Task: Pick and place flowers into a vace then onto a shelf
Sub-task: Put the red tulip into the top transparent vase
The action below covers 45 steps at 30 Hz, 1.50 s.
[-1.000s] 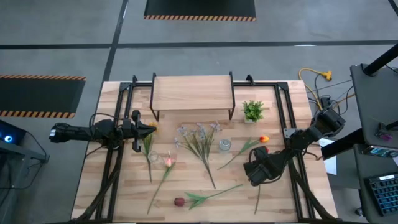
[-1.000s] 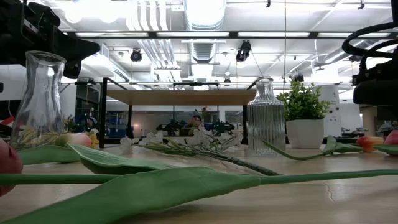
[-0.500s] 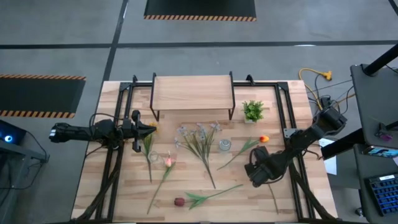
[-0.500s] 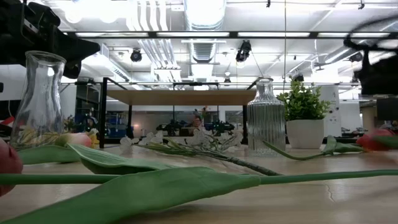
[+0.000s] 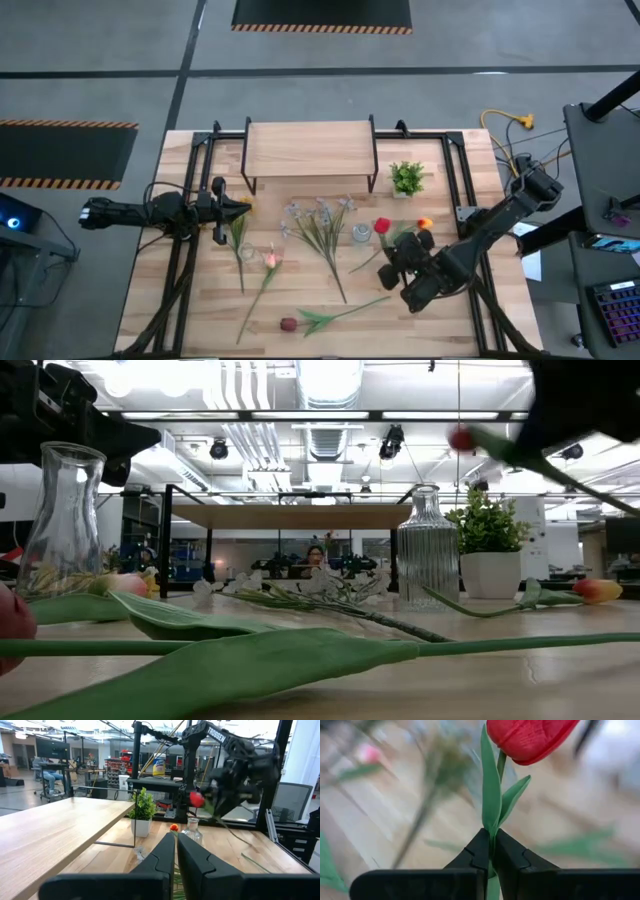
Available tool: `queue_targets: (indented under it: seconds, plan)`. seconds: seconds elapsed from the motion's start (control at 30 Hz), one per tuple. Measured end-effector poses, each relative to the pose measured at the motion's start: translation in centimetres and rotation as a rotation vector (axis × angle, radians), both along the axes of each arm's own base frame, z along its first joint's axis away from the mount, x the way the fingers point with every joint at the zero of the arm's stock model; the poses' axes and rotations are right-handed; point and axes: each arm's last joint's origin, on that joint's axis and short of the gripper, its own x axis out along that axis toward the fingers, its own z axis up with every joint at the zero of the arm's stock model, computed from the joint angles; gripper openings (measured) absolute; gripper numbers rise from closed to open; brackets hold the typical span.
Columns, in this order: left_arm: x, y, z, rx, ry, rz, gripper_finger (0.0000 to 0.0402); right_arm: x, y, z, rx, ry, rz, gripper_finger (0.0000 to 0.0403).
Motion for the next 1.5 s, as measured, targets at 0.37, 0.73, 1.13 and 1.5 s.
queue_targets:
  seconds: [0.37,0.73,1.13,1.5]
  plan:
    - [0.0,0.0,0.0,0.000,0.000,0.000,0.0003,2.0,0.6,6.7,-0.519,-0.233,0.025,0.0013]
    - [0.0,0.0,0.0,0.000,-0.001,0.000,0.0003,3.5,-2.1,9.2,-0.703,-0.350,-0.207,0.0013]
    - [0.0,0.0,0.0,0.000,-0.001,0.000,0.0003,4.7,-3.5,12.7,-0.712,-0.258,-0.202,0.0013]
    - [0.0,0.0,0.0,0.000,-0.001,0.000,0.0003,6.6,-2.5,14.4,-0.590,-0.094,0.261,0.0013]
